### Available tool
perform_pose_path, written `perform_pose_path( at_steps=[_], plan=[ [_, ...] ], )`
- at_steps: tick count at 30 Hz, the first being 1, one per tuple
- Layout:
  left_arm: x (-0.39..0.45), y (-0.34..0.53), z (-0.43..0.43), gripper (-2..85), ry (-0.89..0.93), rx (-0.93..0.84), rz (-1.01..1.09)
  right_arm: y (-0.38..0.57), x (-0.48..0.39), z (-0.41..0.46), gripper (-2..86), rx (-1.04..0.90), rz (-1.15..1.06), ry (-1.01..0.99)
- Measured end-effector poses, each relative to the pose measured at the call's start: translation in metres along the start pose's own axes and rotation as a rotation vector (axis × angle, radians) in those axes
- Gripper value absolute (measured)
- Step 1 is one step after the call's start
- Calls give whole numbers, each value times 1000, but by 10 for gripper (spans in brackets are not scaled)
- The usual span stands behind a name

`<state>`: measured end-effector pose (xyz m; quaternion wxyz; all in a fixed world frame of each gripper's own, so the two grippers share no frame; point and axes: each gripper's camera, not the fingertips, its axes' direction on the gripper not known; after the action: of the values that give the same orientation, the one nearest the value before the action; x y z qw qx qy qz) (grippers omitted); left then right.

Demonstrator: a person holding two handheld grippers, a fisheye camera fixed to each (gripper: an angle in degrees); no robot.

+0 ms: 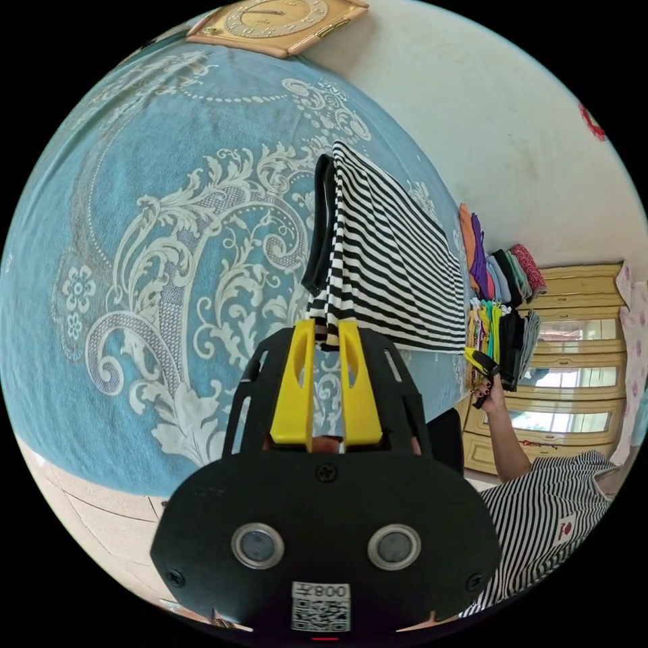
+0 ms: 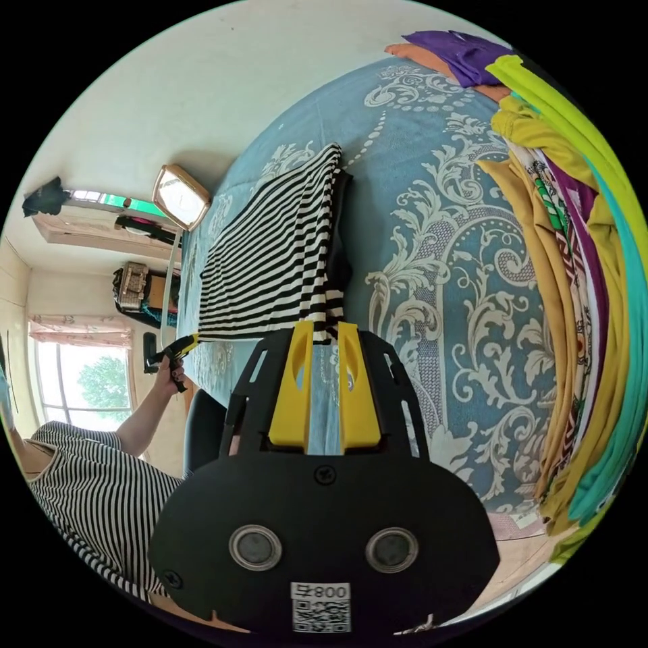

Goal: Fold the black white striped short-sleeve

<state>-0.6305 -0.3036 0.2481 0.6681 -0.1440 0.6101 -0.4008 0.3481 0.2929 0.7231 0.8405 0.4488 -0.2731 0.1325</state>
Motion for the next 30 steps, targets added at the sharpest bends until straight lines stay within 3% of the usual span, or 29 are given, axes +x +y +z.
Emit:
perform_pose_path(
  at_steps=[15,30],
  plan=[
    [68,81,-112,8,57,-2,11,105,-10,-37,6,-129,-88,13],
    [154,199,-171,10,47,-51,-118,246,14,-28,5,-231,41,-40]
  ],
)
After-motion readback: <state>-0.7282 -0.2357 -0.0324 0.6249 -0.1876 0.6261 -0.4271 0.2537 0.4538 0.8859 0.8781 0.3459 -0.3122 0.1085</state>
